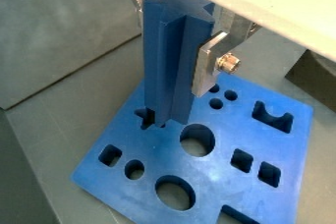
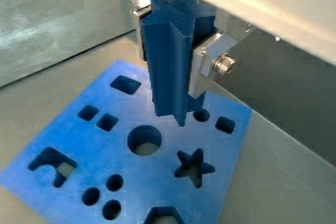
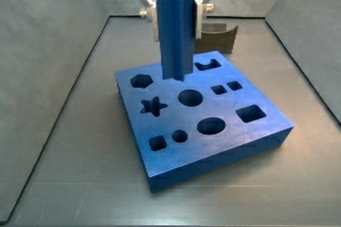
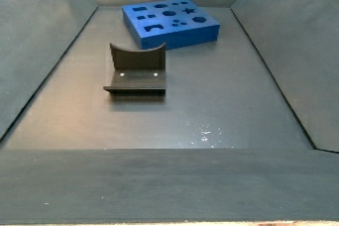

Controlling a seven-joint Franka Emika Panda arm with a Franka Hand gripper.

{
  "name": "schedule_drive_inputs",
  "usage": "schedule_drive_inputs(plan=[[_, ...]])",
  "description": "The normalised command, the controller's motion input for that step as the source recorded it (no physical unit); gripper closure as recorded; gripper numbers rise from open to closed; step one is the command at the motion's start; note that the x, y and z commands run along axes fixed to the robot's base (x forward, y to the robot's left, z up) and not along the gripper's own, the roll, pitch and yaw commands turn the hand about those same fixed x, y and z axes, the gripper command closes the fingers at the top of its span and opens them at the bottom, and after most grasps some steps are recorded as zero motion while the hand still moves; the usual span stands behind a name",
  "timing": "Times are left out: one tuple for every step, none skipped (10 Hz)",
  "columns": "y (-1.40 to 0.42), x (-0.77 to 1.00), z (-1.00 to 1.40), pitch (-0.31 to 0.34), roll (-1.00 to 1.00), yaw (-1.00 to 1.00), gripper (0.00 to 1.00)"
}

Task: Pick up the star object. Move up. Move to above the board. Insert the star object.
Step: Insert the star object.

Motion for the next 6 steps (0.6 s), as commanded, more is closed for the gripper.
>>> schedule_drive_inputs(plan=[[0.03,-0.19,-0.42,-0.117,0.39,0.05,1.00],[0.00,-0.30,-0.59,-0.331,0.70,0.07,1.00],[0.00,-0.05,-0.12,-0.114,0.13,0.02,1.00],[0.00,0.00,-0.08,0.000,0.06,0.00,1.00],[-0.07,-0.32,-0.70,-0.383,0.52,0.01,1.00],[-0.06,-0.37,-0.71,-0.457,0.40,0.00,1.00]])
